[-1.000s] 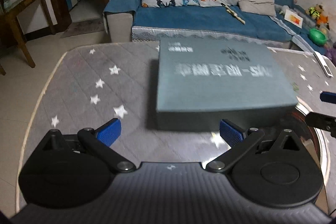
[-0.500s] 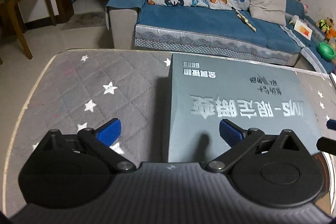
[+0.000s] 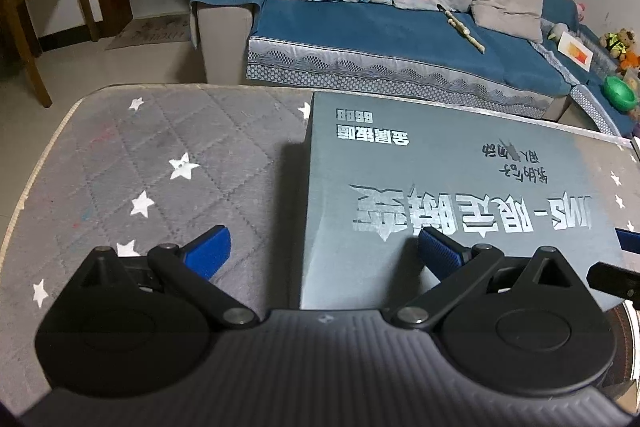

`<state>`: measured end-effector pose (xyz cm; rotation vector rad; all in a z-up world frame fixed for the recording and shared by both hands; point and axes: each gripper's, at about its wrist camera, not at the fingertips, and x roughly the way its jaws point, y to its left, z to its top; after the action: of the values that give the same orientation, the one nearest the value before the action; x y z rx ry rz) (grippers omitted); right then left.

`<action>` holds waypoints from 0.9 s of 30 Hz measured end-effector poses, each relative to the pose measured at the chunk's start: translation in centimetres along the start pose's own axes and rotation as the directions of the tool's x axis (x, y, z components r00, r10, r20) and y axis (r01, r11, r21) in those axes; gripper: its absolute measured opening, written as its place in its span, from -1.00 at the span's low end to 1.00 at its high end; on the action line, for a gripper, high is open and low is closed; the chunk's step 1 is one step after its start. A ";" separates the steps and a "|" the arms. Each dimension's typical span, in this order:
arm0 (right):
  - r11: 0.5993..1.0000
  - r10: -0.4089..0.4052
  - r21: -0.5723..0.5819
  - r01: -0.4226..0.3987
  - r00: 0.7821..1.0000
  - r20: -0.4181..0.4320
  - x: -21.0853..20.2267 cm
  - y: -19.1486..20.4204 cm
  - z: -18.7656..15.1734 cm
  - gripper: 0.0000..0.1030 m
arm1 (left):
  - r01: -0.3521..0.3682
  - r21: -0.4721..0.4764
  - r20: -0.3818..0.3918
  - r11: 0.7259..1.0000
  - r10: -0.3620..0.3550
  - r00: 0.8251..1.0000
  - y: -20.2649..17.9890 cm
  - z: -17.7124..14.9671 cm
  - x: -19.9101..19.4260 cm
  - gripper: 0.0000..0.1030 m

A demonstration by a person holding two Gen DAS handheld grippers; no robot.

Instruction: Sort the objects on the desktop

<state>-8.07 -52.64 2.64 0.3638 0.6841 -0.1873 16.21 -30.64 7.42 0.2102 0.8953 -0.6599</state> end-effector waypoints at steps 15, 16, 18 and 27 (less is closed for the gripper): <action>0.998 0.040 0.047 -0.040 0.999 0.002 1.1 -0.9 -0.1 1.00 | 0.119 -0.096 0.005 0.988 -0.119 0.993 0.7 0.0 1.9 0.97; 0.998 0.043 0.050 -0.043 0.999 0.003 1.1 -1.0 -0.1 1.00 | 0.128 -0.108 0.002 0.986 -0.129 0.992 0.8 0.1 2.1 0.99; 0.997 0.048 0.058 -0.048 0.999 0.004 1.2 -1.2 -0.2 1.00 | 0.142 -0.127 -0.003 0.982 -0.143 0.990 1.0 0.2 2.5 1.00; 0.993 0.073 0.090 -0.074 0.997 0.008 1.8 -1.8 -0.2 1.00 | 0.181 -0.159 -0.006 0.971 -0.184 0.983 1.1 0.2 3.4 1.00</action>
<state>-7.38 -54.33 0.85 0.4748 0.6580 -0.1493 18.54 -31.34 4.80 -0.0077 0.9901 -0.7546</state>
